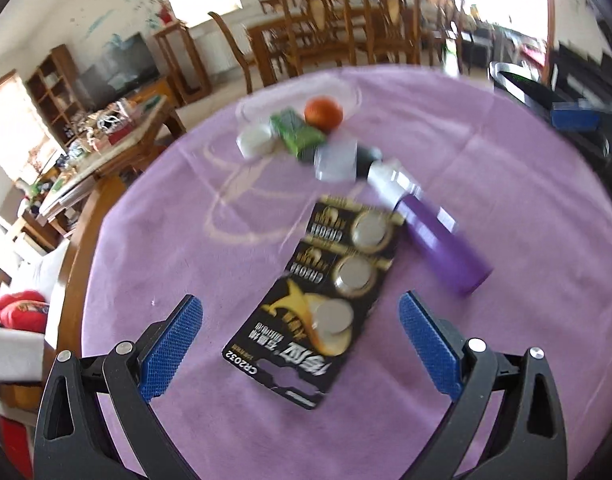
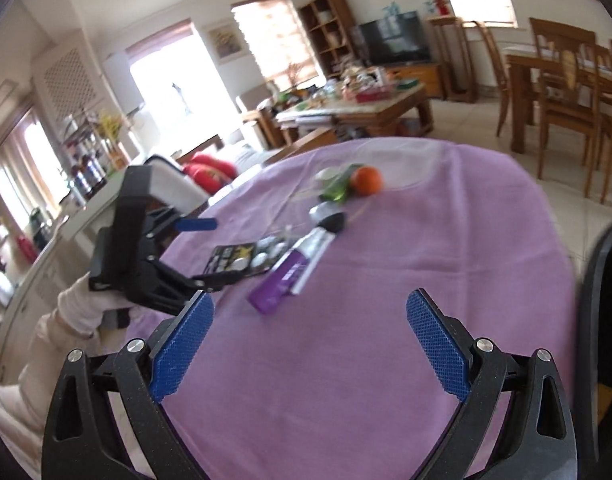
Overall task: Collect trash
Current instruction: 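Move both open tools back over the table, then grasp the battery blister card with the left tool while the right tool grasps the purple spray bottle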
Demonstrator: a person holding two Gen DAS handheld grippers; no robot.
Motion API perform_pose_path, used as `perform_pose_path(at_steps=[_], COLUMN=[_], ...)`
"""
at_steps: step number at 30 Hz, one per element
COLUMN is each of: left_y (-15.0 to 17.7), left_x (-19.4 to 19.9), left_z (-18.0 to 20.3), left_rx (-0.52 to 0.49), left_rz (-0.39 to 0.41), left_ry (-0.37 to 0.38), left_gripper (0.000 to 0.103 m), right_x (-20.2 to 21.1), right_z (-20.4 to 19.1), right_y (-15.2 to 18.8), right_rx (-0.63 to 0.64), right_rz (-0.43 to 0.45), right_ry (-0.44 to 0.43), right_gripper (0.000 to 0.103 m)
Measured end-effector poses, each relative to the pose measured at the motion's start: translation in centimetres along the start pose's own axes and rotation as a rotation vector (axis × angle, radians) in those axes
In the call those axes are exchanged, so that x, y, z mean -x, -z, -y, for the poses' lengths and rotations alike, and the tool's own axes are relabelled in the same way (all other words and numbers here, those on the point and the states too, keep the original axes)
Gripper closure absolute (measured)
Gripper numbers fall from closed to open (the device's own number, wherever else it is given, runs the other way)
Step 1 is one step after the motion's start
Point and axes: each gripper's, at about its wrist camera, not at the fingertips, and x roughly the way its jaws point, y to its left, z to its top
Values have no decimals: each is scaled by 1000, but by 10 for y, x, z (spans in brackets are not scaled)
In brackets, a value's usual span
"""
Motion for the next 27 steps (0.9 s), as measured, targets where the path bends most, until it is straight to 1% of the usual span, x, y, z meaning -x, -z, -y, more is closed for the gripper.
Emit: perform_pose_path(at_steps=[1,2,3,5,8,10,11,12,13,14,15,16,18,20,21,23,24,25,26,27], left_y=[1,2,2,0,1,-1,-1,-2,0,3,5,7,11,16,18,23,23,21,18,20], left_x=[-6,-4,-4,-8,-17,-24,-26,-28,-28,-26,-23,-20,-17,-12,-11,-7,-6,-3,0,2], left_z=[0,-3,-7,-10,-17,-26,-32,-38,-45,-47,-49,-51,-53,-55,-57,-57,-58,-58,-58,-62], left_rx=[-29,-35,-42,-36,27,91,136,174,210,229,245,258,266,277,285,289,292,297,308,329], left_rz=[-10,16,17,12,-9,-43,-53,-57,-55,-49,-41,-36,-37,-34,-35,-37,-33,-18,1,17], left_ry=[-13,-1,10,32,87,126,122,101,69,46,24,4,-23,-24,-23,-35,-37,-29,-1,22], left_gripper=[5,5,5,5,5,5,6,6,13,23,29,38,39,39,40,40,40,51,94,93], right_x=[-9,-20,-30,-45,-65,-72,-78,-82,-86,-89,-92,-93,-102,-112,-117,-128,-132,-131,-133,-133], right_z=[-8,-16,-22,-28,-36,-39,-37,-38,-38,-38,-37,-31,-30,-28,-29,-31,-35,-39,-41,-41], right_y=[-2,-5,-7,-8,-7,-2,-2,-3,-3,-4,-5,-6,-11,-15,-17,-19,-18,-16,-17,-18], right_rx=[14,26,34,48,54,52,46,44,44,48,52,53,68,85,97,139,174,222,239,240], right_rz=[-14,-29,-41,-68,-111,-129,-142,-150,-156,-161,-166,-172,-196,-217,-228,-258,-274,-262,-265,-272], right_ry=[10,38,63,78,97,105,109,115,123,129,134,140,163,192,205,235,255,263,245,225], right_gripper=[8,8,8,8,8,8,8,8,8,8,8,8,8,8,11,23,34,46,51,63])
